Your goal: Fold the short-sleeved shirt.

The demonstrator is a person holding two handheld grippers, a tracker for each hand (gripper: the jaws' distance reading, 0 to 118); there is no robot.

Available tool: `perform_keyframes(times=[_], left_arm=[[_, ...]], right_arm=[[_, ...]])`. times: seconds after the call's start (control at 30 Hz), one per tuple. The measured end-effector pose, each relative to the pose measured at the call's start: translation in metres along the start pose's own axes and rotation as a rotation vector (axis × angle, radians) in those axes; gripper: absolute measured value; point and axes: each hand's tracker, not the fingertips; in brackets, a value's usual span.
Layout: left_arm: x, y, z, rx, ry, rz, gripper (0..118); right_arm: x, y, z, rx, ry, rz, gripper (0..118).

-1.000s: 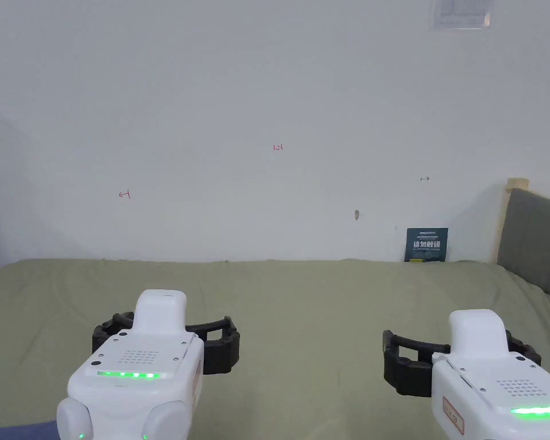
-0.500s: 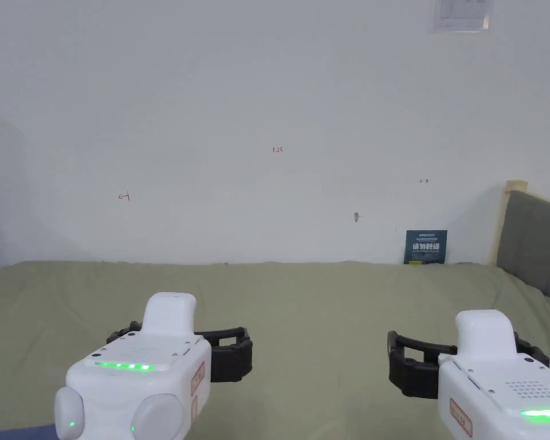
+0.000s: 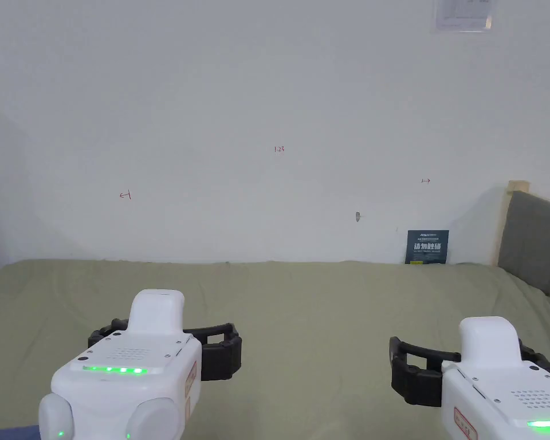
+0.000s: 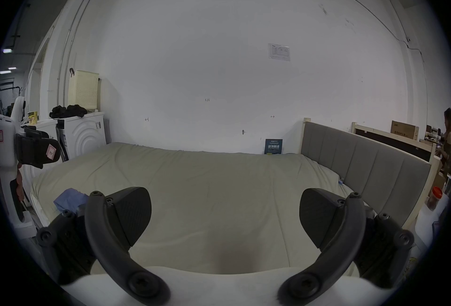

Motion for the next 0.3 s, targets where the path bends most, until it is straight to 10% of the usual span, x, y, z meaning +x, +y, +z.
perform_keyframes(times=[0.3], left_arm=[[-0.011, 0.003, -0.011, -0.046, -0.064, 0.061, 118]], right_arm=[[-0.001, 0.002, 0.001, 0.006, 0.008, -0.002, 118]])
